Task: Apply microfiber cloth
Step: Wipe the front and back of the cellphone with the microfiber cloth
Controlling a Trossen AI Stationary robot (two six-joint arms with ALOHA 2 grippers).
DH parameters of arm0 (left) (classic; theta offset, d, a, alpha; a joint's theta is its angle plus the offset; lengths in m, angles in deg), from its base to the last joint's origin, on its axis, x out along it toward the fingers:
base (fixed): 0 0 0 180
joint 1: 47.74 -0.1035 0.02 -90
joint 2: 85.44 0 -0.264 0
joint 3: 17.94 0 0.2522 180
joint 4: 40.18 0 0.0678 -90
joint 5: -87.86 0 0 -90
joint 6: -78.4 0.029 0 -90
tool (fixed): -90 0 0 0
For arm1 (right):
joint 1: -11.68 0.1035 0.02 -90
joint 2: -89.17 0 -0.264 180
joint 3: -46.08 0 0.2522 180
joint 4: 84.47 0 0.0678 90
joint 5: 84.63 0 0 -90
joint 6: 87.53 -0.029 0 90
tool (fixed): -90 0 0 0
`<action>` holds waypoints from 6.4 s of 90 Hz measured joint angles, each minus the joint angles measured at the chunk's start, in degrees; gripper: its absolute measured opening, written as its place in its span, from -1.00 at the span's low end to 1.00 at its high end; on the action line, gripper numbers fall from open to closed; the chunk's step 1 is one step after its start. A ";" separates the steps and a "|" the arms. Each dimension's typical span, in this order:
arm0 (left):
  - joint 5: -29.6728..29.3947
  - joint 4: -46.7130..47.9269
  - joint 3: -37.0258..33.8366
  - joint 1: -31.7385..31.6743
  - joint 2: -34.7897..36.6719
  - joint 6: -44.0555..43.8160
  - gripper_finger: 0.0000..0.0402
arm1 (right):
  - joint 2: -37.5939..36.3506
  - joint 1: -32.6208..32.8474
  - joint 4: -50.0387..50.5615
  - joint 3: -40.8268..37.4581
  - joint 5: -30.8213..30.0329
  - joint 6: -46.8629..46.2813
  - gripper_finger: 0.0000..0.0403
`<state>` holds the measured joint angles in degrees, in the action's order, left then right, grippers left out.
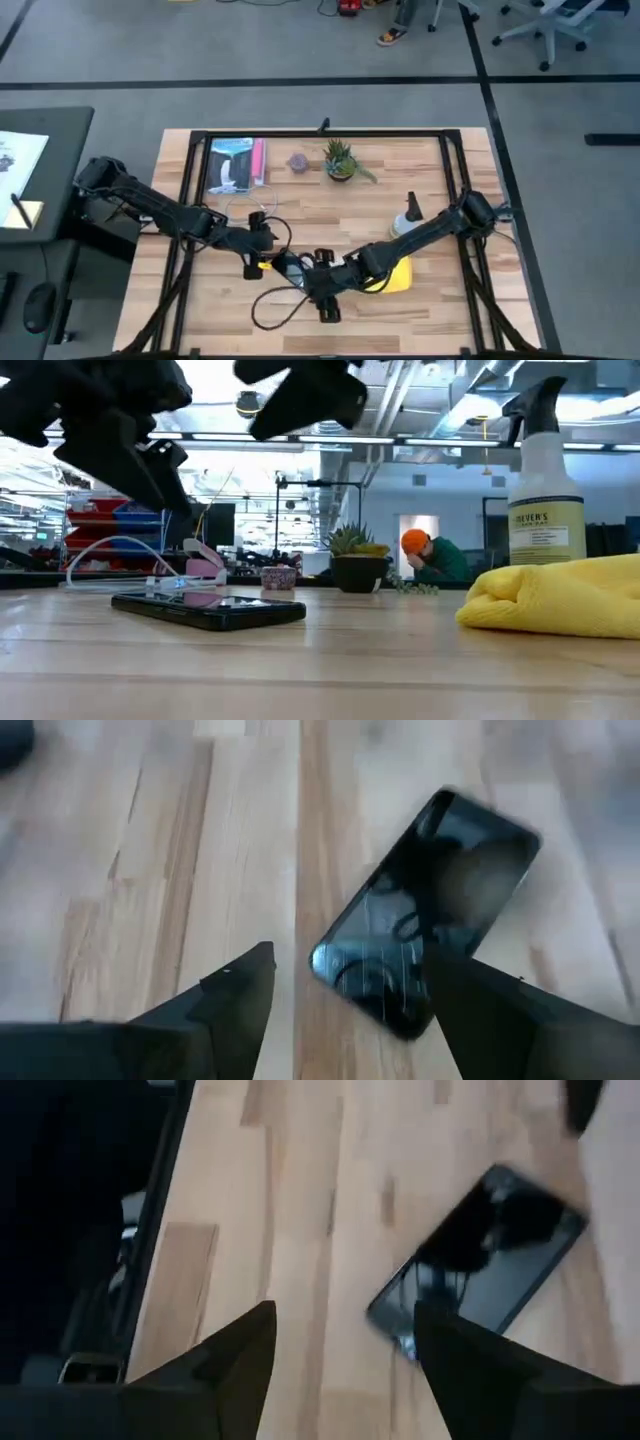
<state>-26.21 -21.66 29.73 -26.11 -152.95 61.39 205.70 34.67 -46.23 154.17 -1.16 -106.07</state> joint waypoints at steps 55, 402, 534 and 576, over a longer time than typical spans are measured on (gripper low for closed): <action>13.44 -13.70 0.00 -7.79 -14.30 -2.58 0.16 | 9.55 -3.86 -0.62 -0.06 14.09 -1.50 0.11; 1.73 6.93 3.37 -3.70 -16.85 -19.58 0.16 | 12.39 -5.32 -2.19 0.45 12.04 -6.90 -0.25; 6.05 2.03 3.37 3.29 -15.91 -24.46 0.16 | 7.58 -10.17 14.10 0.98 -8.68 -11.75 -0.25; 7.47 -0.99 3.32 4.21 -16.11 -20.55 0.16 | 12.22 -12.15 4.81 0.79 -7.78 -11.38 -0.25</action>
<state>-18.74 -22.65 33.05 -21.90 -169.06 40.84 217.92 22.52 -41.42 154.95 -8.94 -117.45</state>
